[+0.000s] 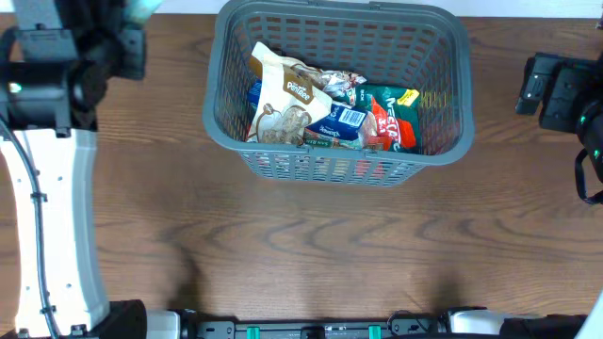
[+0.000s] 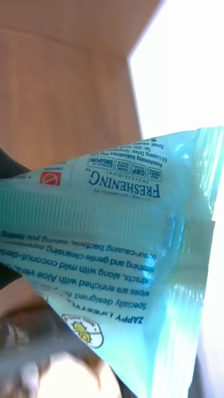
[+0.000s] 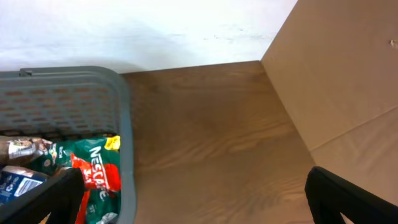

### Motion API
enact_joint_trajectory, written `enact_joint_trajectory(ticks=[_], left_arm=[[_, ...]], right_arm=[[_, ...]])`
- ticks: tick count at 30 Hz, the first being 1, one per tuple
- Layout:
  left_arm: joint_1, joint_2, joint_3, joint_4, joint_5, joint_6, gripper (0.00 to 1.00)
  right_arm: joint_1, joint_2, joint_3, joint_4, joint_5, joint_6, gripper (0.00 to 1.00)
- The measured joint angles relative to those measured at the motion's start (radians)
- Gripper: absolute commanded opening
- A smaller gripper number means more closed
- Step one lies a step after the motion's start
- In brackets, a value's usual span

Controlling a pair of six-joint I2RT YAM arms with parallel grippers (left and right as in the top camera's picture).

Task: Pack container
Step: 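Carry the green packet over the basket and lower it inside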

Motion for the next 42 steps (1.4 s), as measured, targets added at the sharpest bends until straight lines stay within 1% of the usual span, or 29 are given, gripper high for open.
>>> enact_joint_trajectory(ticks=[6, 16, 19, 22, 26, 32, 33, 34, 35, 38, 42], left_arm=[[-0.150, 0.000, 0.032, 0.023, 0.059, -0.001, 0.06], [-0.390, 0.000, 0.032, 0.083, 0.305, 0.000, 0.06], [-0.444, 0.000, 0.032, 0.086, 0.349, 0.003, 0.06], [-0.476, 0.003, 0.032, 0.086, 0.373, 0.009, 0.06], [-0.487, 0.033, 0.033, 0.087, 0.389, 0.019, 0.06], [-0.489, 0.156, 0.033, 0.089, 0.393, 0.019, 0.06], [-0.491, 0.175, 0.033, 0.091, 0.393, 0.019, 0.11], [-0.491, 0.198, 0.033, 0.096, 0.392, 0.023, 0.48], [-0.494, 0.219, 0.033, 0.101, 0.393, 0.024, 0.99], [-0.500, 0.254, 0.032, 0.124, 0.393, 0.022, 0.99], [-0.504, 0.248, 0.032, 0.156, 0.395, 0.020, 0.99]], right_arm=[[0.000, 0.000, 0.000, 0.000, 0.000, 0.000, 0.99], [0.000, 0.000, 0.000, 0.000, 0.000, 0.000, 0.99], [0.000, 0.000, 0.000, 0.000, 0.000, 0.000, 0.99], [0.000, 0.000, 0.000, 0.000, 0.000, 0.000, 0.99], [0.000, 0.000, 0.000, 0.000, 0.000, 0.000, 0.99], [0.000, 0.000, 0.000, 0.000, 0.000, 0.000, 0.99], [0.000, 0.000, 0.000, 0.000, 0.000, 0.000, 0.99], [0.000, 0.000, 0.000, 0.000, 0.000, 0.000, 0.99], [0.000, 0.000, 0.000, 0.000, 0.000, 0.000, 0.99], [0.000, 0.000, 0.000, 0.000, 0.000, 0.000, 0.99], [0.000, 0.000, 0.000, 0.000, 0.000, 0.000, 0.99]])
